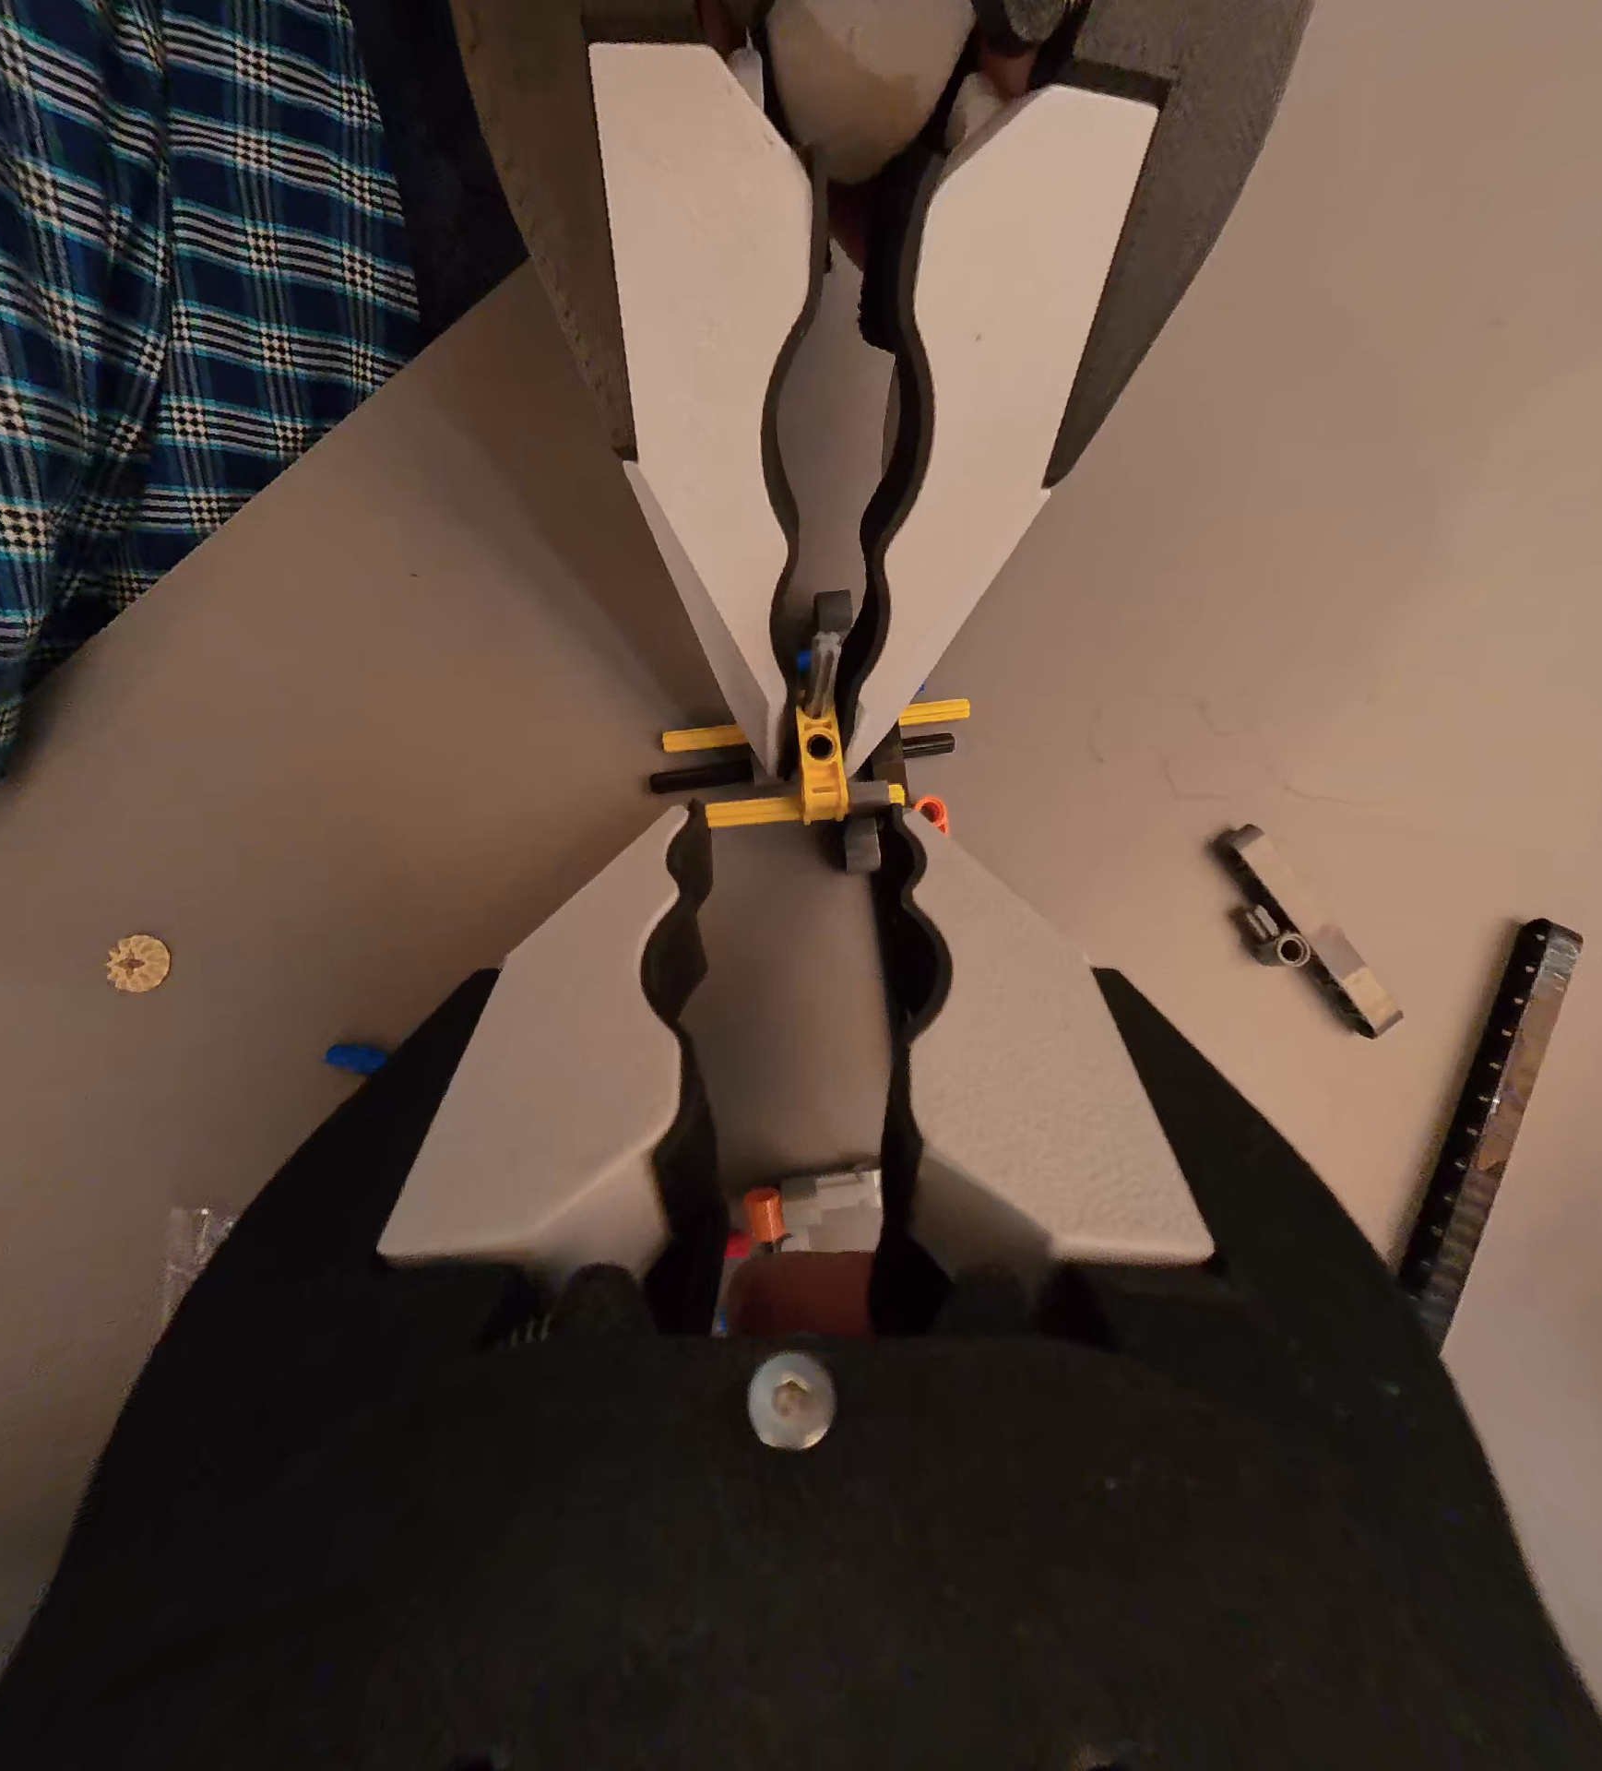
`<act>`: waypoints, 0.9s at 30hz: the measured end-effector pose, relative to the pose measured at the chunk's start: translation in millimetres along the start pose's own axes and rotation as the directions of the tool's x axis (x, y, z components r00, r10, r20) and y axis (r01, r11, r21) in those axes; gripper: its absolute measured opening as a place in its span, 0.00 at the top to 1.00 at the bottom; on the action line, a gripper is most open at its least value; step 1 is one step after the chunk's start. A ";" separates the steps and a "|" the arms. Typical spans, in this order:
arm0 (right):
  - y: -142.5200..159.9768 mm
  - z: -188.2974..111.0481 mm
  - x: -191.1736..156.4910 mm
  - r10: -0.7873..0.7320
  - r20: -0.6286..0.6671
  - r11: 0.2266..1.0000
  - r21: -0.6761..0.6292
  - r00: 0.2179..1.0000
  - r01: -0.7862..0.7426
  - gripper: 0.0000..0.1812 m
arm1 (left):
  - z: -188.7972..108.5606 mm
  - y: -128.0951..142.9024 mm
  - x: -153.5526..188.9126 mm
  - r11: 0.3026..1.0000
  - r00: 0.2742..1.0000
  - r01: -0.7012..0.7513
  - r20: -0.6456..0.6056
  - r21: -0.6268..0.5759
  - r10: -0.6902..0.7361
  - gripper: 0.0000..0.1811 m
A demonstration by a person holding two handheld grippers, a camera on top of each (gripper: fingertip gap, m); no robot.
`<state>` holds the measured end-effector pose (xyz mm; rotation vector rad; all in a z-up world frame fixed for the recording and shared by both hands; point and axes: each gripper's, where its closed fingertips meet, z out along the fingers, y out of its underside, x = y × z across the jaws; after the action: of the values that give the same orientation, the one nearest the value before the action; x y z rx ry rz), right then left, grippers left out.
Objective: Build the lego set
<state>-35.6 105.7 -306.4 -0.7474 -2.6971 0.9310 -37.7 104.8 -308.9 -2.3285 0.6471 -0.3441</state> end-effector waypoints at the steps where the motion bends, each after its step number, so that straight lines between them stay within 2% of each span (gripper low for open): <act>1: 0.0 0.0 0.2 -0.003 -0.008 1.000 -0.001 1.000 0.003 0.81 | 0.1 -0.1 -0.3 1.000 1.000 -0.002 -0.001 -0.001 0.002 0.97; 11: -2.8 2.0 1.1 0.046 -0.065 0.999 0.015 0.997 -0.046 0.81 | 4.2 3.3 -1.4 1.000 1.000 0.001 -0.025 -0.027 -0.001 0.97; 27: -3.5 1.1 0.9 0.087 -0.079 0.996 0.030 0.993 -0.085 0.81 | 5.1 3.1 -0.6 1.000 0.999 0.000 -0.039 -0.027 -0.001 0.98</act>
<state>-38.1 103.3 -305.1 -0.8819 -2.5970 0.9334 -37.2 105.9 -314.8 -2.3525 0.6738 -0.3835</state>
